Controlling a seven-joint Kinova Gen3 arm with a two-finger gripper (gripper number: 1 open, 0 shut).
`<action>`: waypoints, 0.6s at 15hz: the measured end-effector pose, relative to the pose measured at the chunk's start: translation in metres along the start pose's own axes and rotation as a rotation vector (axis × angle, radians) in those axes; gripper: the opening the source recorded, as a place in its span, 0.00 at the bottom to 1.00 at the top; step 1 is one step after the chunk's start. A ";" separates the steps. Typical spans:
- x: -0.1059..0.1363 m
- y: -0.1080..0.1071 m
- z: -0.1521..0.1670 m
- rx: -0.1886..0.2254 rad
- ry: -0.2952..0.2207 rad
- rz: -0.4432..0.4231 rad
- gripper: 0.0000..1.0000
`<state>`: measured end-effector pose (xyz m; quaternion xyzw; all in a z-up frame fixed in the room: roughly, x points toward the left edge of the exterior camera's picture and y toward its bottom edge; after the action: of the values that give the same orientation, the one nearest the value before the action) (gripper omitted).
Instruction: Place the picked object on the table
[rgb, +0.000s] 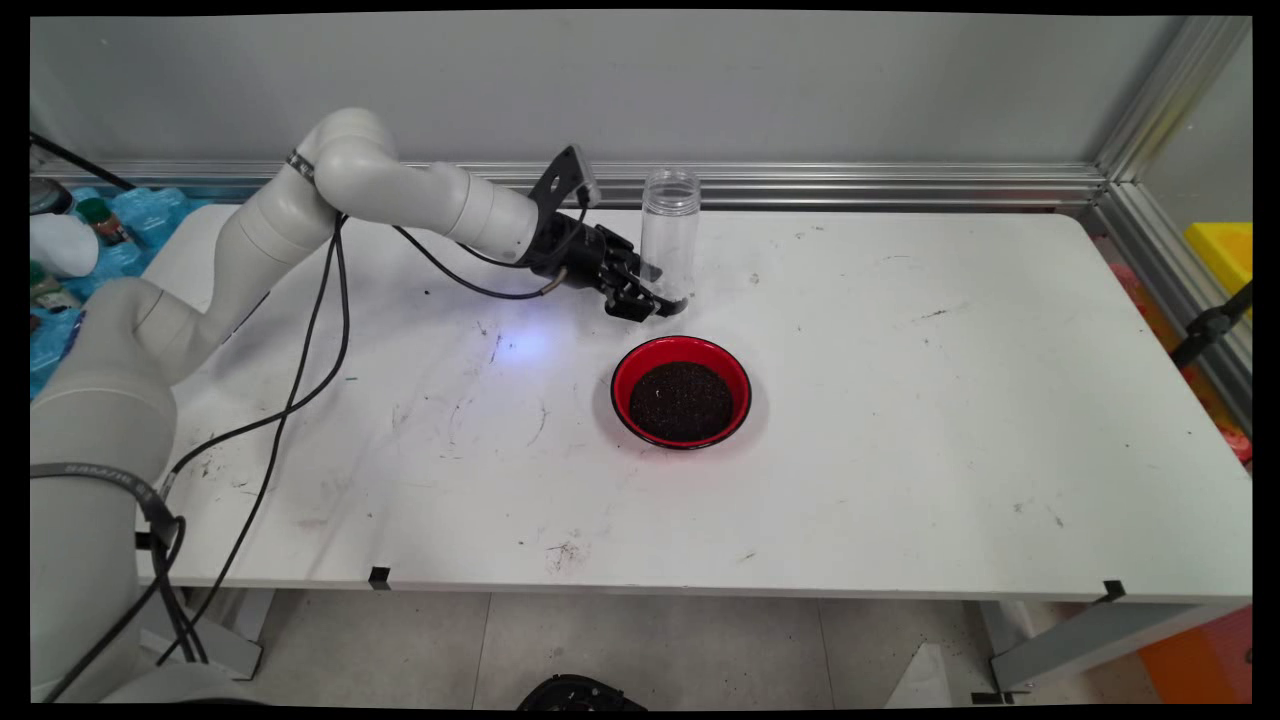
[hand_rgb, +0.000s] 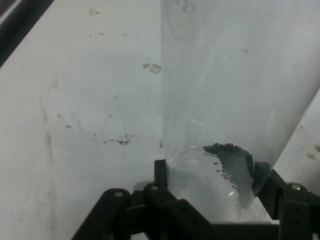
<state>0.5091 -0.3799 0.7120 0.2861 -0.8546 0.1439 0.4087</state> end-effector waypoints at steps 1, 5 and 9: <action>-0.001 0.000 0.001 -0.002 0.003 0.000 0.00; -0.006 0.001 0.005 -0.010 0.010 0.000 0.00; -0.010 0.002 0.009 -0.017 0.017 0.001 0.00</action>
<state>0.5077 -0.3792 0.6987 0.2811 -0.8524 0.1393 0.4183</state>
